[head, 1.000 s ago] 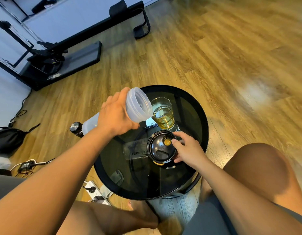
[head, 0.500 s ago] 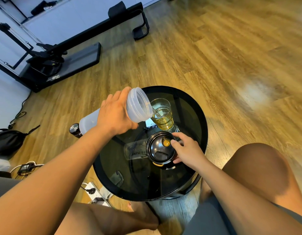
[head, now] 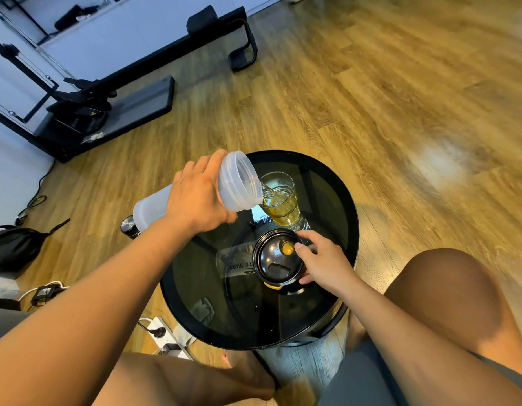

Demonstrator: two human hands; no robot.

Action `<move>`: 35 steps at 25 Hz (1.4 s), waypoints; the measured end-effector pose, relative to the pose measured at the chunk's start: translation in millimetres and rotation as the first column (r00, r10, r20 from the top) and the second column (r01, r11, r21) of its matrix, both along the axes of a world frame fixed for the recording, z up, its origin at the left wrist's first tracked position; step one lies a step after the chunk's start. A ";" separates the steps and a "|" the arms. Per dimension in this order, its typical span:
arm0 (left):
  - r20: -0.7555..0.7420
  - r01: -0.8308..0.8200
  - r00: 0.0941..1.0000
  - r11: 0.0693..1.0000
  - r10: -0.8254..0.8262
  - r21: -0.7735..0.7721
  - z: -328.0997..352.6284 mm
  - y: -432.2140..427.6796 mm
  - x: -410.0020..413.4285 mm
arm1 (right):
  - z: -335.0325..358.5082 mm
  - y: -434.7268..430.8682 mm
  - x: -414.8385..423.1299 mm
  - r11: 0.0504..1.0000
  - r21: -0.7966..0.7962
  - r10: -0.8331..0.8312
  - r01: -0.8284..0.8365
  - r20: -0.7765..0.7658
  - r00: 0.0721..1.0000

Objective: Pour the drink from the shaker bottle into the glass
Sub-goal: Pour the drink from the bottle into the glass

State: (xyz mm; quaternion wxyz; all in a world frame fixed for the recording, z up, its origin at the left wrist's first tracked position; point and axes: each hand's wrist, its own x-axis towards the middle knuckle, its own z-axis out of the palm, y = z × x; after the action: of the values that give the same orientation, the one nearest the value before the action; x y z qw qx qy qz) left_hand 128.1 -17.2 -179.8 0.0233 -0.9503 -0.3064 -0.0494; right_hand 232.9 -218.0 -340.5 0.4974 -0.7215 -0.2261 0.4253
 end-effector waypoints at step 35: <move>-0.006 0.016 1.000 0.999 -0.015 0.029 10.8 -0.4 3.5 | -0.2 -1.1 -0.5 1.000 0.007 0.000 0.000 0.001 1.000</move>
State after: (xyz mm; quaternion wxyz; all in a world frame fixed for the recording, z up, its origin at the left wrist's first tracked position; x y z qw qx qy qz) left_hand 131.6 -17.6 -169.0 0.0377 -0.9524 -0.2982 -0.0512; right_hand 232.3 -219.1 -340.7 0.5000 -0.7200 -0.2277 0.4240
